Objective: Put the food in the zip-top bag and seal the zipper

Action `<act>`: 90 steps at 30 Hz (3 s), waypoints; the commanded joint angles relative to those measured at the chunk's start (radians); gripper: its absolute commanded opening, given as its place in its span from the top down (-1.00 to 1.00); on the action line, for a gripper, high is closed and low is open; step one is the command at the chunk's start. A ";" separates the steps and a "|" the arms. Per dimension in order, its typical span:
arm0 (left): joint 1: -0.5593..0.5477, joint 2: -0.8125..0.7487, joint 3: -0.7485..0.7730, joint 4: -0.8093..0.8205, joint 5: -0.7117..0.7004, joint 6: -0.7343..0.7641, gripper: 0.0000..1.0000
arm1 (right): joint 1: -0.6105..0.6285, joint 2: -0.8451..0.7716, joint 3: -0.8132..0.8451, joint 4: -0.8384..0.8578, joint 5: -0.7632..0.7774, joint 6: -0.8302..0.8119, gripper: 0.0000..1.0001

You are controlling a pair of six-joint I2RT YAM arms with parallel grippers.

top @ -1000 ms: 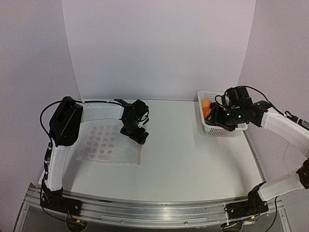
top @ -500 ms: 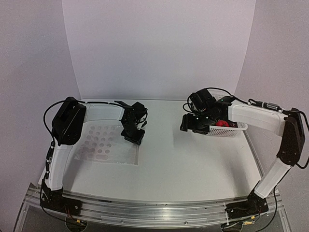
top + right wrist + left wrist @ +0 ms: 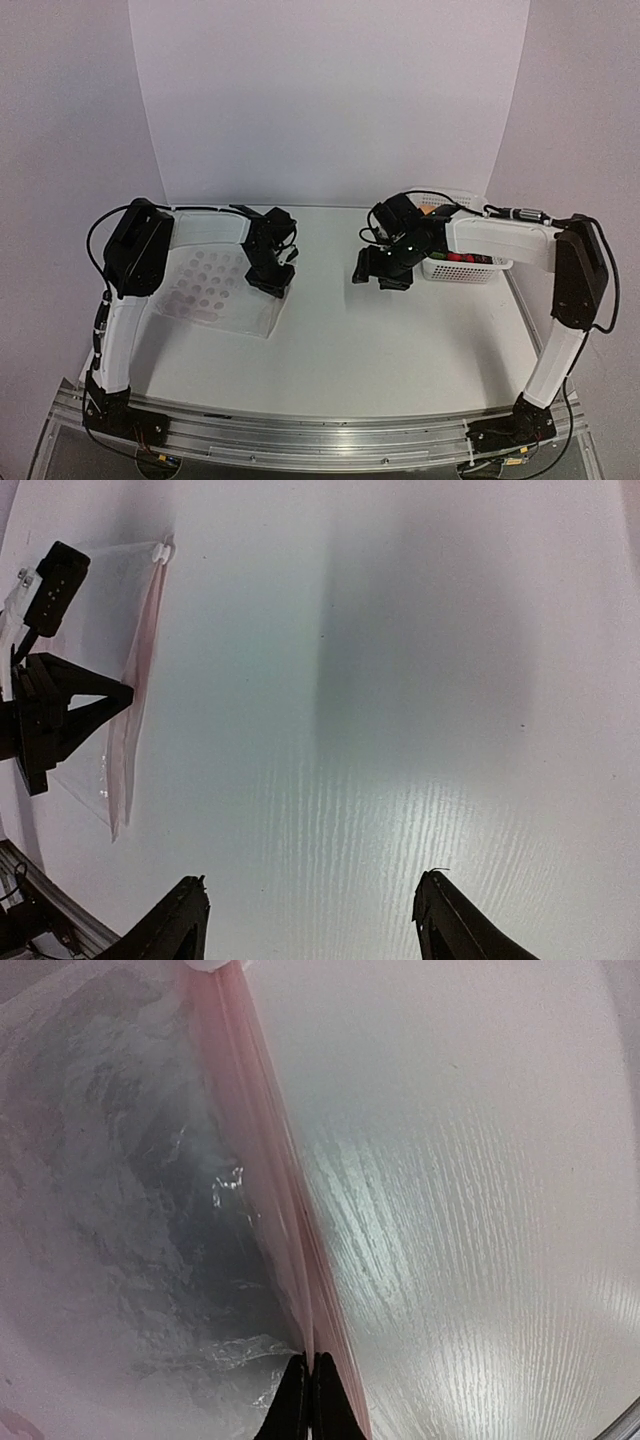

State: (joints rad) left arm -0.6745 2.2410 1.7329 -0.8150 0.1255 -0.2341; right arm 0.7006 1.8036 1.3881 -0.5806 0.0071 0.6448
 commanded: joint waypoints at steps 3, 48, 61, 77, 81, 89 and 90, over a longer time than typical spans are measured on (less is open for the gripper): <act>0.003 -0.200 0.022 -0.047 0.041 0.092 1.00 | 0.037 0.088 0.098 0.121 -0.149 0.071 -0.40; -0.016 -0.358 -0.035 0.086 -0.038 0.165 1.00 | 0.095 0.381 0.209 0.825 -0.252 0.391 0.15; 0.059 -0.366 0.112 0.167 -0.257 0.293 1.00 | 0.027 0.344 0.251 0.518 0.082 0.210 1.00; 0.085 -0.600 -0.047 0.272 -0.317 0.397 1.00 | 0.209 0.188 0.650 0.109 0.437 -0.318 1.00; 0.085 -0.596 -0.078 0.254 -0.236 0.373 0.55 | 0.271 0.191 0.631 0.105 0.435 -0.272 1.00; 0.107 -0.557 -0.084 0.181 -0.036 0.321 -0.04 | 0.274 0.188 0.608 0.107 0.366 -0.225 1.00; 0.109 -0.556 -0.092 0.178 -0.015 0.321 -0.07 | 0.274 0.187 0.606 0.107 0.354 -0.230 1.00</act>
State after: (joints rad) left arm -0.5813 1.6800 1.6473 -0.6044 -0.0147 0.1195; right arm 0.9881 2.0041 1.9936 -0.4763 0.3862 0.4056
